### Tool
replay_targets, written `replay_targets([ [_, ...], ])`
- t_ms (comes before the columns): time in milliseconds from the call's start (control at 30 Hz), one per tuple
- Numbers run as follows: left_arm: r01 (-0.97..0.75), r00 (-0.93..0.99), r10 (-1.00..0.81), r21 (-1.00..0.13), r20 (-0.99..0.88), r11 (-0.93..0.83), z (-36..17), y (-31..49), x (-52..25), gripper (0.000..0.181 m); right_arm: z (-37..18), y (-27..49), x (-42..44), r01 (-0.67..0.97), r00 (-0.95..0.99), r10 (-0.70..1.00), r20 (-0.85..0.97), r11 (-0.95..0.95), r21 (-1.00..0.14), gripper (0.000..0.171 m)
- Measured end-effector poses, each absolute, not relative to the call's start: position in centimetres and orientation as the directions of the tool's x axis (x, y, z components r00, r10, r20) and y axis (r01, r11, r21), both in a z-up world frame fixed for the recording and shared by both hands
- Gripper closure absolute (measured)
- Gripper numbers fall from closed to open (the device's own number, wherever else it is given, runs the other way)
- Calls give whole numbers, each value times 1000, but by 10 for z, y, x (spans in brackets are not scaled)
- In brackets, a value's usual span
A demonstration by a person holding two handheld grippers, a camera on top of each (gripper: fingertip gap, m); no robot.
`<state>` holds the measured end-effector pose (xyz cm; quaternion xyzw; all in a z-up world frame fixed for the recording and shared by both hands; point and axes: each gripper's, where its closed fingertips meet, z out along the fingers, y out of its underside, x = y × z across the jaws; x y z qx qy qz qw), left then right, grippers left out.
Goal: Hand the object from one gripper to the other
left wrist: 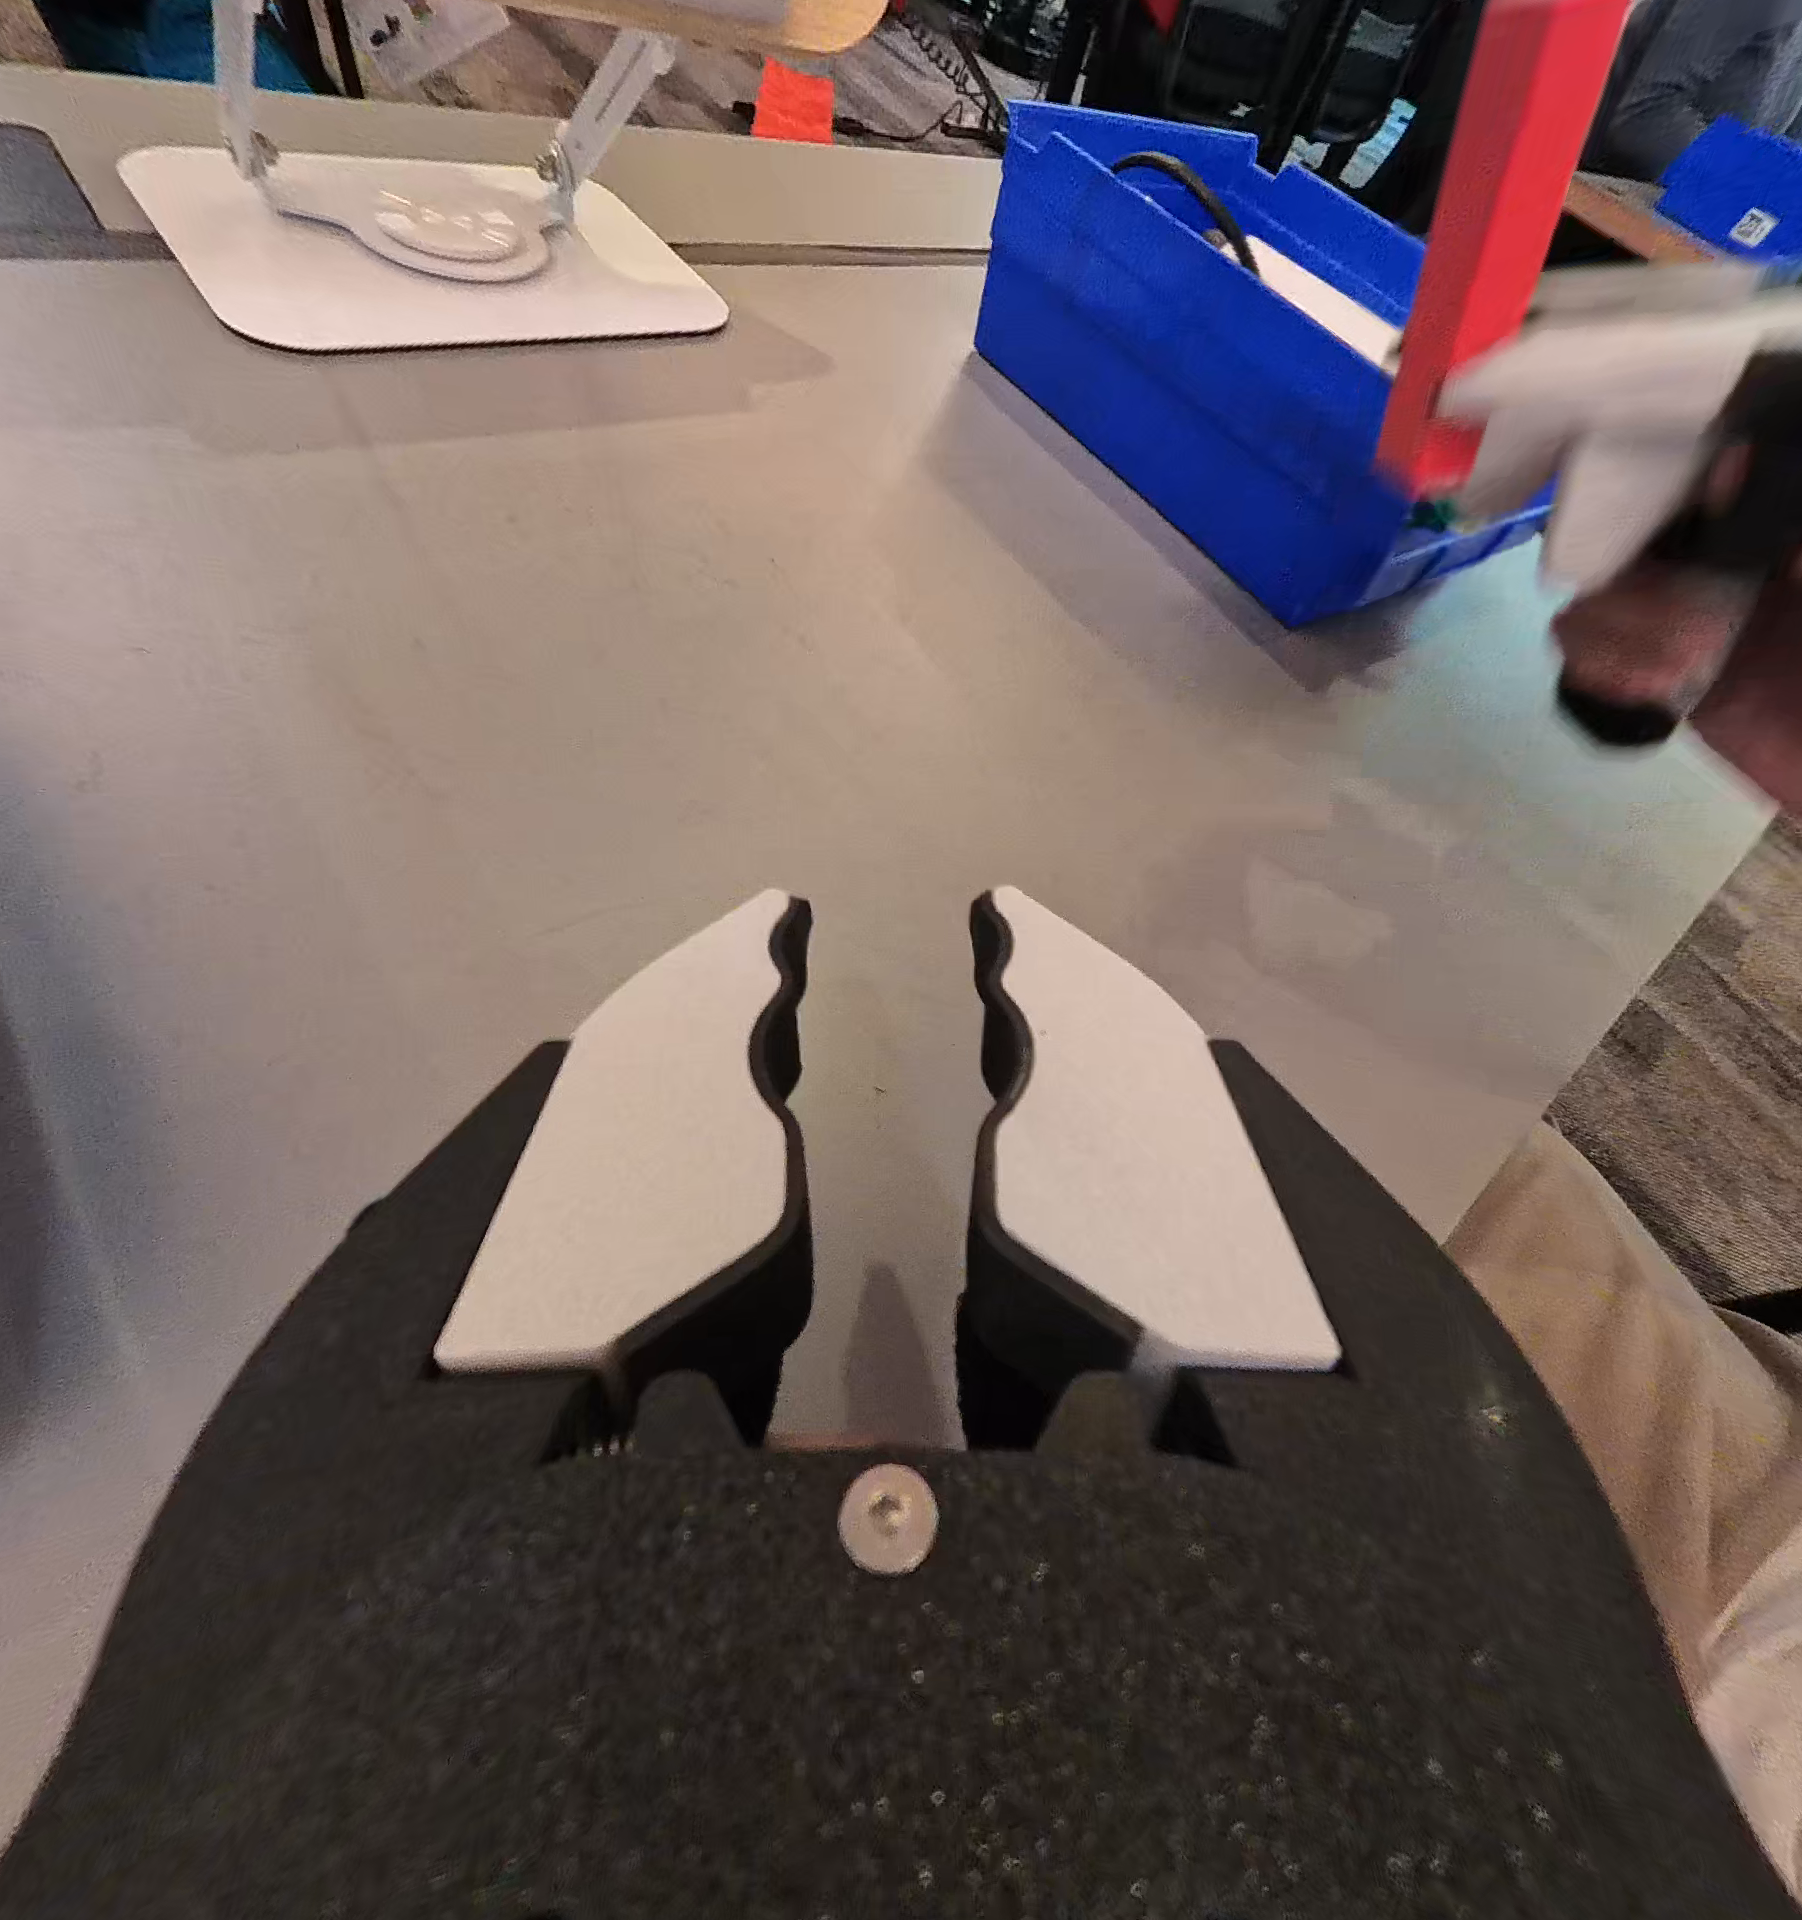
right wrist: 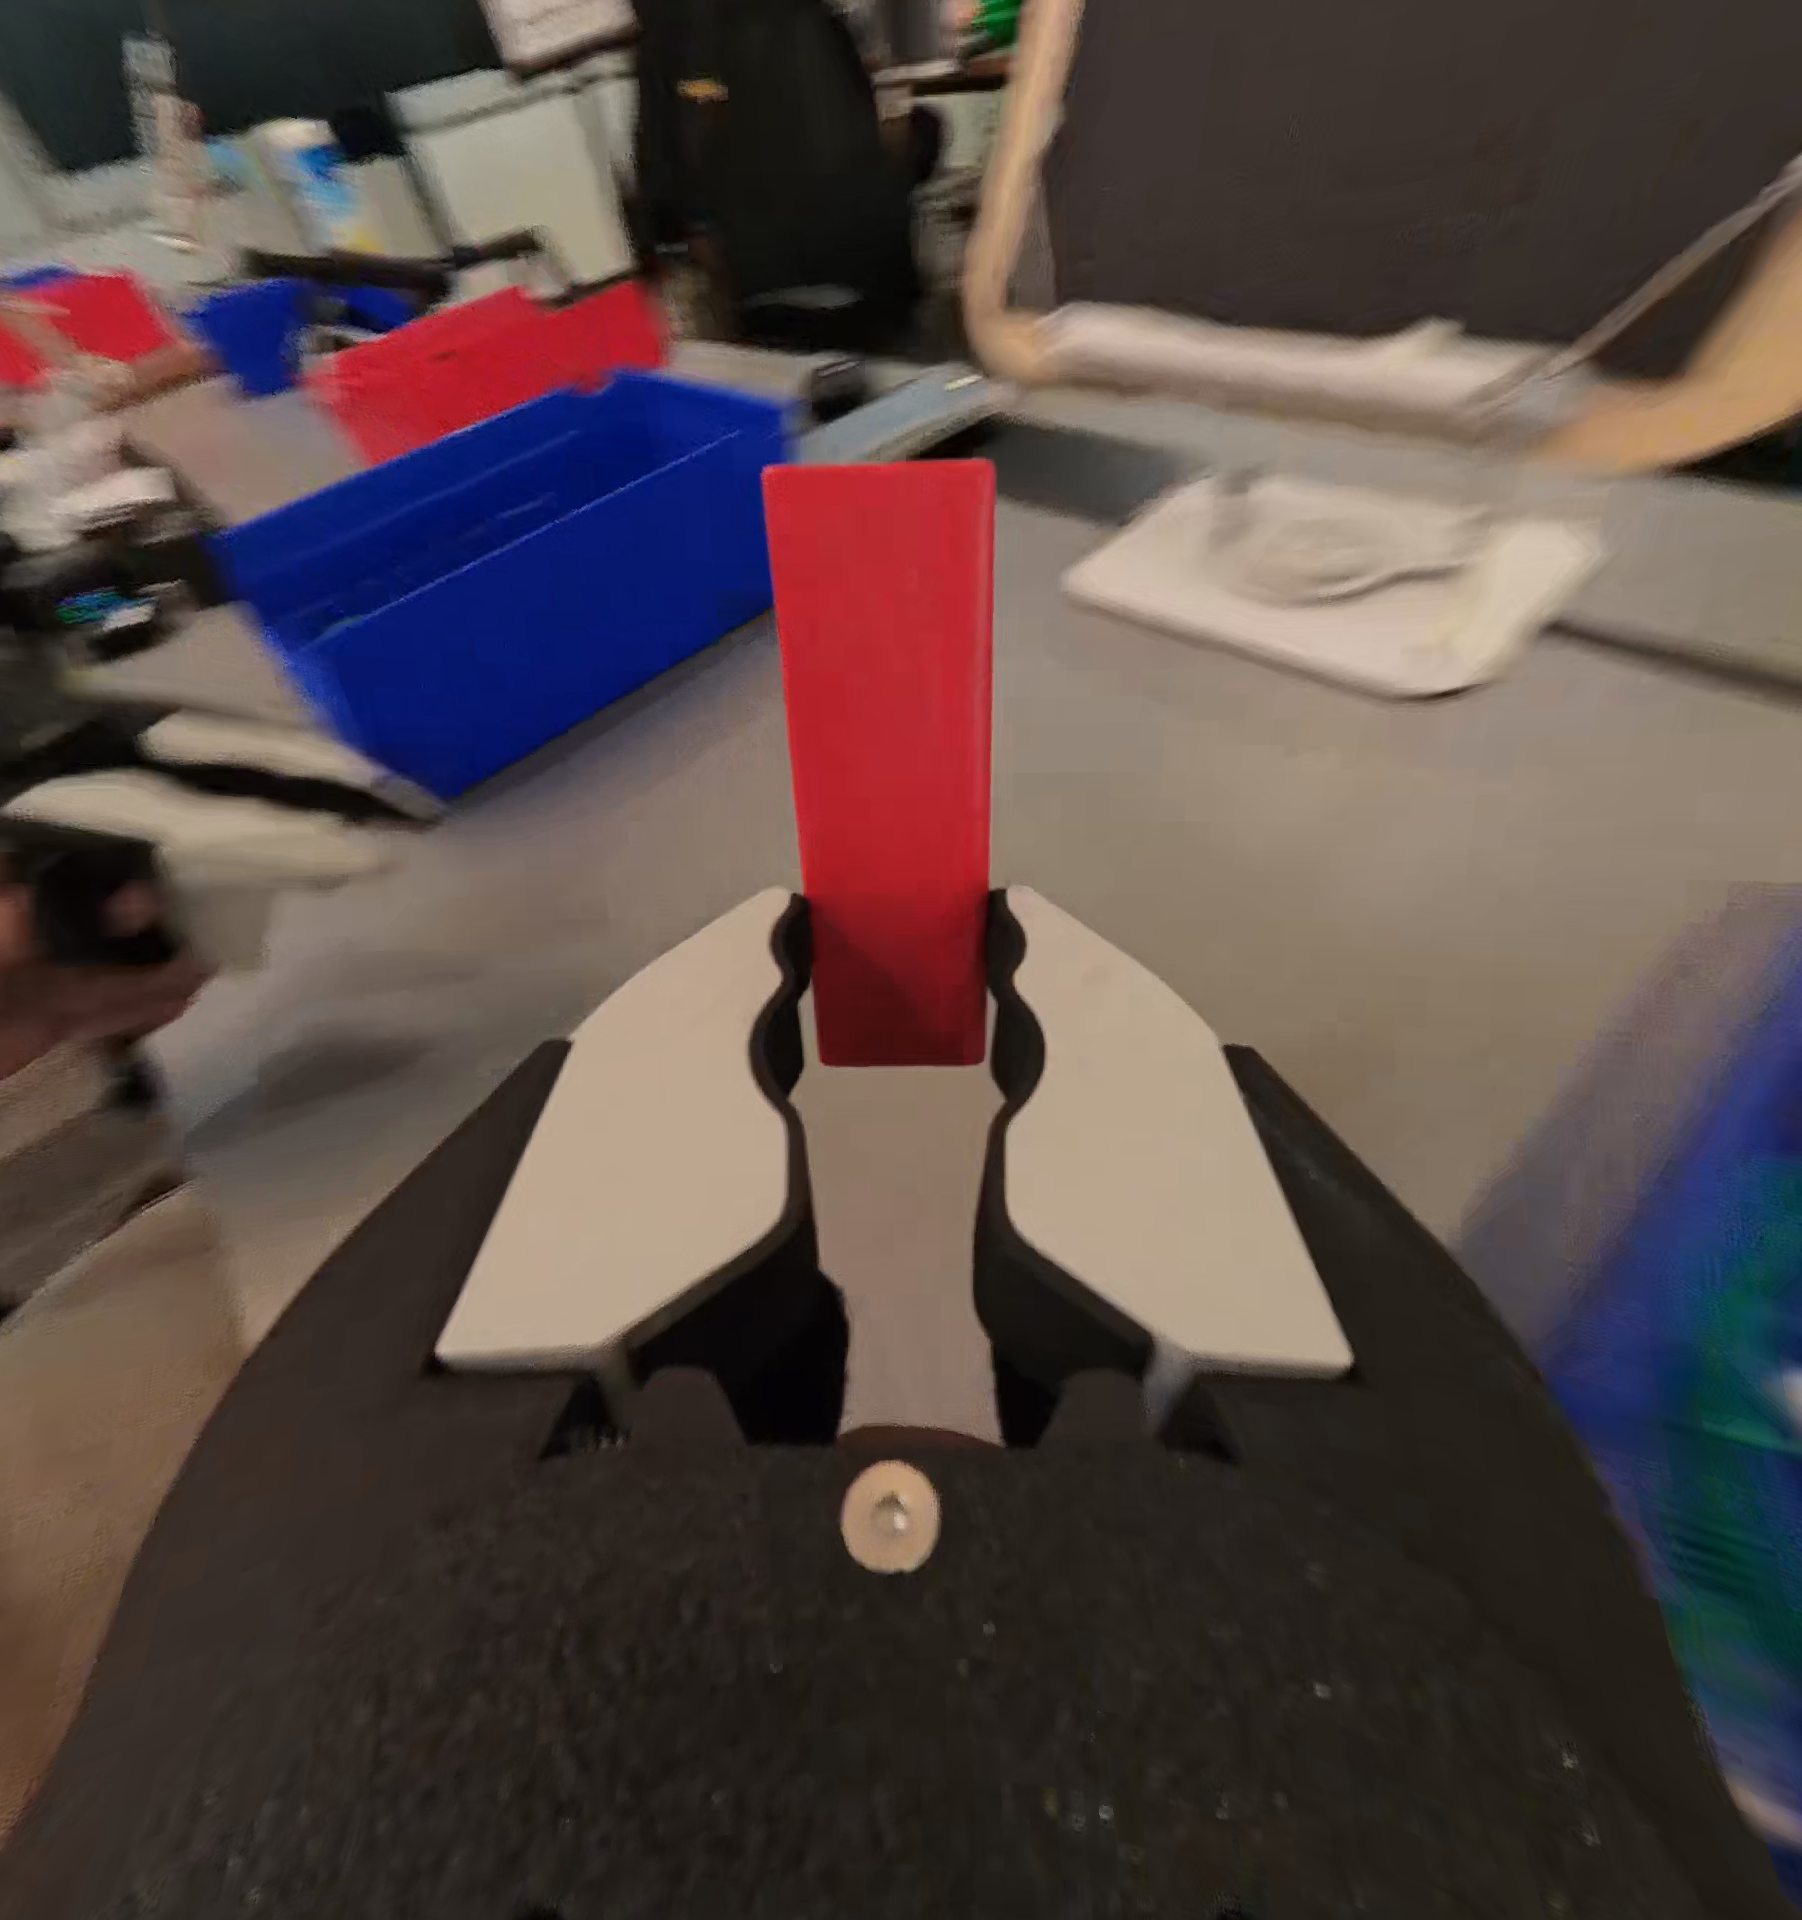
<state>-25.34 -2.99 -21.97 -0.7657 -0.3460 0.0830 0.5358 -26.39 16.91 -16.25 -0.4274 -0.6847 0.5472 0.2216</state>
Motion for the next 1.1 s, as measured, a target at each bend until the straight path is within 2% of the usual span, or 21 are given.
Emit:
replay_targets([
  [133, 454, 759, 596, -870, 264, -192, -222, -26, -251, 151, -116, 294, -305, 489, -232, 972, -26, 93, -867, 139],
  [167, 456, 762, 589, -869, 270, -192, -222, -25, -250, 151, -119, 327, -315, 553, -159, 987, 18, 104, -827, 139],
  [233, 456, 771, 575, -868, 275, -196, -222, -21, -248, 151, -148, 377, -329, 732, -64, 997, 52, 82, -676, 139],
  [433, 426, 793, 561, -875, 239, -231, -221, -19, -244, 151, -233, 416, -341, 966, 9, 1000, 7, -7, -258, 139],
  [567, 431, 797, 556, -868, 237, -247, -224, -21, -243, 151, -258, 409, -349, 984, -13, 1000, 18, 16, -176, 139],
  [700, 430, 794, 570, -859, 212, -280, -228, -27, -244, 147, -270, 413, -356, 984, -20, 1000, 23, 23, -174, 139],
  [867, 404, 807, 561, -867, 187, -292, -222, -31, -244, 136, -275, 412, -364, 971, -46, 999, -24, 39, -235, 137],
  [967, 397, 811, 550, -879, 200, -266, -216, -34, -244, 130, -271, 412, -364, 967, -83, 996, -41, 70, -244, 126],
  [1033, 395, 800, 564, -887, 205, -237, -212, -41, -247, 124, -249, 420, -369, 946, -91, 996, -1, 87, -314, 117],
  [1100, 382, 780, 600, -895, 178, -231, -210, -52, -252, 121, -212, 429, -372, 903, -63, 997, 52, 79, -423, 116],
])
